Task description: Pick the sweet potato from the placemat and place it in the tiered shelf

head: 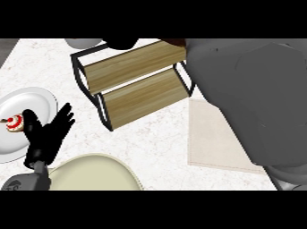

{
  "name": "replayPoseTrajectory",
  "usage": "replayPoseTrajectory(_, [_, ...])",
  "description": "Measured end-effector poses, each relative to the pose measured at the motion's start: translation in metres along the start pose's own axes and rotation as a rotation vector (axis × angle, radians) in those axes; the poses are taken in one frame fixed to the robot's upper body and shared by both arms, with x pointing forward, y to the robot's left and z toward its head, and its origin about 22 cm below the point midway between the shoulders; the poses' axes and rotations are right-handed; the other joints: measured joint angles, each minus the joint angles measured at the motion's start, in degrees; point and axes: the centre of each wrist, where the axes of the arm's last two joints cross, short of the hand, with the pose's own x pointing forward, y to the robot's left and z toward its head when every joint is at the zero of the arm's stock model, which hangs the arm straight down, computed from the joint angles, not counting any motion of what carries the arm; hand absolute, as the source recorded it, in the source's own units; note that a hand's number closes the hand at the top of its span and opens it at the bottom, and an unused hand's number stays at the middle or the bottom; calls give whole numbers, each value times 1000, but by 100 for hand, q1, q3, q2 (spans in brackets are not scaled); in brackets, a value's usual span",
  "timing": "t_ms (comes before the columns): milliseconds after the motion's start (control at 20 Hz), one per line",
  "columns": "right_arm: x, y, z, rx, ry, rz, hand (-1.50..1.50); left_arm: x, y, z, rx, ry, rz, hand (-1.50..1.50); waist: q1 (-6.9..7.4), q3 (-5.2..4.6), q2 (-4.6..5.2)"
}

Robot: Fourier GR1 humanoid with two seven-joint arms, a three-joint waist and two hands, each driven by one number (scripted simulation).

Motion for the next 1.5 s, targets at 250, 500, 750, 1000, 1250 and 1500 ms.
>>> replayPoseTrajectory(250, [-12,18,-23,4,5,34,150,0,8,3,5,0,1,0,10,-3,3])
replayPoseTrajectory(500, [-27,32,-43,-11,8,44,150,-1,5,2,6,-2,-2,0,10,-2,4])
replayPoseTrajectory(750, [-37,46,-55,-19,-4,48,150,0,5,2,11,1,-2,0,12,-2,4])
replayPoseTrajectory(1000, [-43,52,-64,-13,-37,27,150,-2,6,3,10,1,-2,0,11,0,3])
replayPoseTrajectory(1250, [-50,43,-69,-13,-50,24,150,-3,10,8,11,2,0,0,3,0,-4])
replayPoseTrajectory(1500, [-57,44,-71,-14,-25,17,-150,1,7,2,11,9,0,0,-22,-3,-3])
